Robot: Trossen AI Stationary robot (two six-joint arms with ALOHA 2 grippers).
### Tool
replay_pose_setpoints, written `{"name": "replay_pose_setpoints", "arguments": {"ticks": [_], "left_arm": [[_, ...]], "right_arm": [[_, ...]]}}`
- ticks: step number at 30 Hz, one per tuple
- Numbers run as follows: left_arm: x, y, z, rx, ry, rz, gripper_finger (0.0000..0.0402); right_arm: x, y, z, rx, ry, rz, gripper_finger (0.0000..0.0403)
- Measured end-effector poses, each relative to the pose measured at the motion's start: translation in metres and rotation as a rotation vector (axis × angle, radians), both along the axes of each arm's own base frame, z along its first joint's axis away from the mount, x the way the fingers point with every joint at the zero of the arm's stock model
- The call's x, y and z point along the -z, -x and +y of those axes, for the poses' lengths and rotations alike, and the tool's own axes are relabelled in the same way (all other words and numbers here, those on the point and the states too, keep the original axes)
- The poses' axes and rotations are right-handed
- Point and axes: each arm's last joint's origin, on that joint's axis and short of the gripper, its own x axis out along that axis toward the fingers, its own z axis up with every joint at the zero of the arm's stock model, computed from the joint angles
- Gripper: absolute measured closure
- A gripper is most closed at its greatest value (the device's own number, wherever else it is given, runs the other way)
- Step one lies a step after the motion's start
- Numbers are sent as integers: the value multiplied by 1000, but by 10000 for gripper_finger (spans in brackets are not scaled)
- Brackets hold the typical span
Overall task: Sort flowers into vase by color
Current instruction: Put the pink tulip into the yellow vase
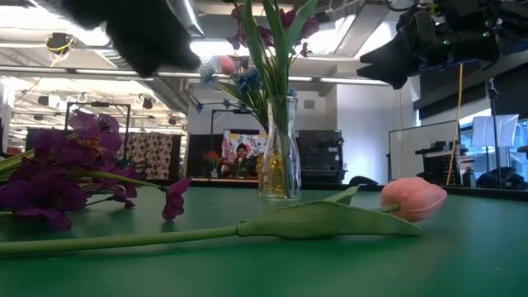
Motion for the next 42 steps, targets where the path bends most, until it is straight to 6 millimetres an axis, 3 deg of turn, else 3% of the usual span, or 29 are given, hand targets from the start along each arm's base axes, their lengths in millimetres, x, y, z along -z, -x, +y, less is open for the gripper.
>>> {"name": "replay_pose_setpoints", "arguments": {"ticks": [7,19,31,42], "left_arm": [[33,-14,-17,43,45,4,283],[53,-8,-39,69,74,30,198],[74,5,-60,136,33,87,196],[82,15,-58,144,-48,194,195]], "right_arm": [[-1,0,0,4,-32,-18,155],[-1,0,0,21,-88,-23,155],[-1,0,-1,32,-112,-32,155],[-1,0,-1,36,-127,-35,155]]}}
